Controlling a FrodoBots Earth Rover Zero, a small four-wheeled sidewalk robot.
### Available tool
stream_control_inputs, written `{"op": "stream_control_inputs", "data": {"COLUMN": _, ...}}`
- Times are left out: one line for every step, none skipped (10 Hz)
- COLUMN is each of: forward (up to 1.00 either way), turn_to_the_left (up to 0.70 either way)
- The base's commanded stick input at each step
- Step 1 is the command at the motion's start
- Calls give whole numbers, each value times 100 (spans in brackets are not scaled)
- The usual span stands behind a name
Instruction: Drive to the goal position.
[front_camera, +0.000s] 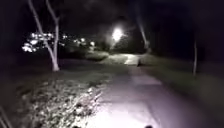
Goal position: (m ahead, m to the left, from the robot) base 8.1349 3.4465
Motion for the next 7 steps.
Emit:
{"op": "stream_control_inputs", "data": {"forward": 70, "turn_to_the_left": 0}}
{"op": "stream_control_inputs", "data": {"forward": 70, "turn_to_the_left": 0}}
{"op": "stream_control_inputs", "data": {"forward": 70, "turn_to_the_left": 0}}
{"op": "stream_control_inputs", "data": {"forward": 70, "turn_to_the_left": 0}}
{"op": "stream_control_inputs", "data": {"forward": 70, "turn_to_the_left": 0}}
{"op": "stream_control_inputs", "data": {"forward": 70, "turn_to_the_left": 0}}
{"op": "stream_control_inputs", "data": {"forward": 70, "turn_to_the_left": 0}}
